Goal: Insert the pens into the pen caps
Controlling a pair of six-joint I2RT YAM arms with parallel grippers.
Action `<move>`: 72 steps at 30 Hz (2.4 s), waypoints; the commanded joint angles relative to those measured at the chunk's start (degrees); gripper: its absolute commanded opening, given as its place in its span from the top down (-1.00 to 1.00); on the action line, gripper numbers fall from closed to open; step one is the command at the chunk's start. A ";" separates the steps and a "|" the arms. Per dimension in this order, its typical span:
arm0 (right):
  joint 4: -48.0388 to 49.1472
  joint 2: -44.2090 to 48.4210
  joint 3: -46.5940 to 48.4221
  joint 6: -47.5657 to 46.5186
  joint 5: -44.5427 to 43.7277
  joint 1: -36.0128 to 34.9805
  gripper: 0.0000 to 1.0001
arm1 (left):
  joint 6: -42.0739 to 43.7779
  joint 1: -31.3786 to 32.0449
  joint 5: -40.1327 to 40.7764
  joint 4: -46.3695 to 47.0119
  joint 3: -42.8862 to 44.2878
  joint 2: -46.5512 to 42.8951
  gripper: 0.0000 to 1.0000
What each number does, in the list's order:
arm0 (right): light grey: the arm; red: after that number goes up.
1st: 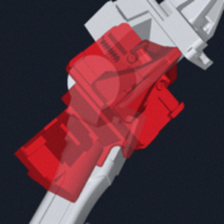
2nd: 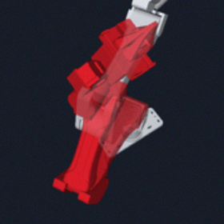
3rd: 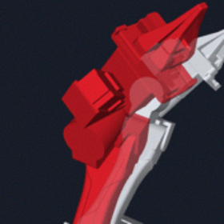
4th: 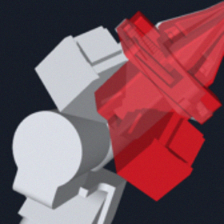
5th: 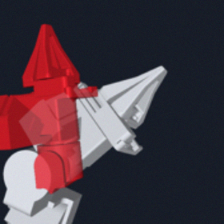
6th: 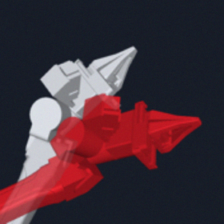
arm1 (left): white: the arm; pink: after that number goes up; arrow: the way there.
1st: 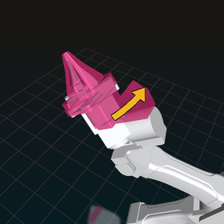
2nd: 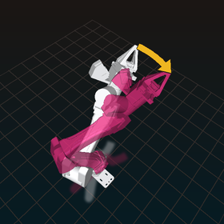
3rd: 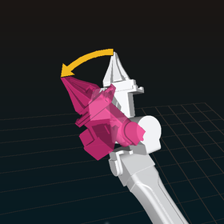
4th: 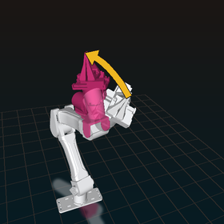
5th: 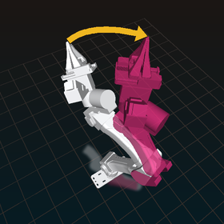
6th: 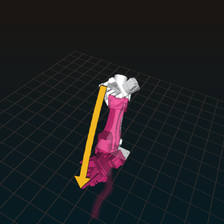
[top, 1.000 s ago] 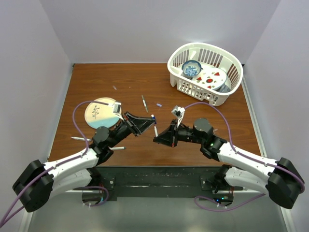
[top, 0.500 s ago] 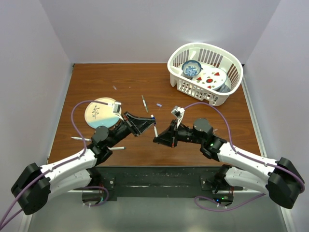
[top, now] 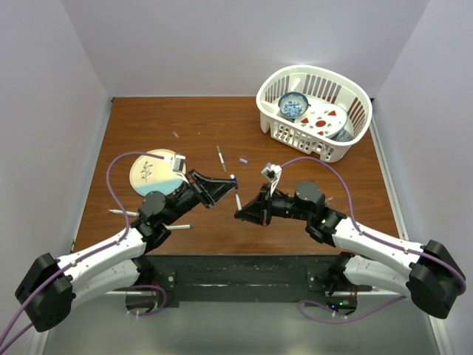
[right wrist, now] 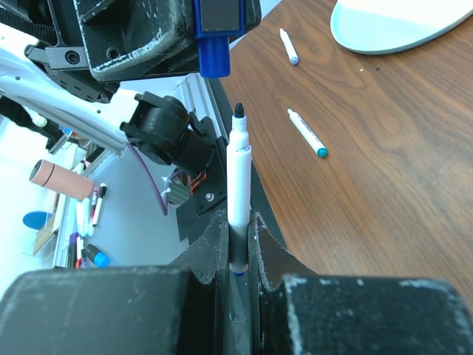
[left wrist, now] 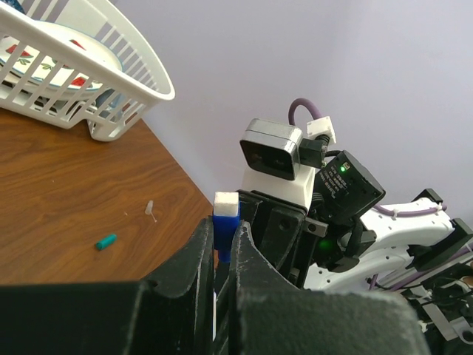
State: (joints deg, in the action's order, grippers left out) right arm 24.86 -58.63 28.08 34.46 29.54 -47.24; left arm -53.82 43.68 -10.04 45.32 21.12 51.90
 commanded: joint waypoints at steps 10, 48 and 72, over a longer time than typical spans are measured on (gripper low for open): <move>0.71 0.89 1.54 -1.06 -1.59 -0.66 1.00 | 1.97 0.09 0.38 -0.32 1.11 -1.10 1.00; 0.71 1.15 1.90 -0.27 -2.47 -0.83 1.00 | 3.02 0.09 0.46 -0.85 -1.00 -0.75 1.00; -3.68 0.62 7.43 -2.81 -9.06 -0.83 1.00 | -2.61 0.70 -9.03 5.66 -7.32 0.22 1.00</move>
State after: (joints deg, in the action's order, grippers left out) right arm 19.84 -58.46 30.02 33.65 26.35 -48.69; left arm -56.01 43.51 -13.34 49.21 15.59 52.27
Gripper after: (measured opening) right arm 0.074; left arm 0.087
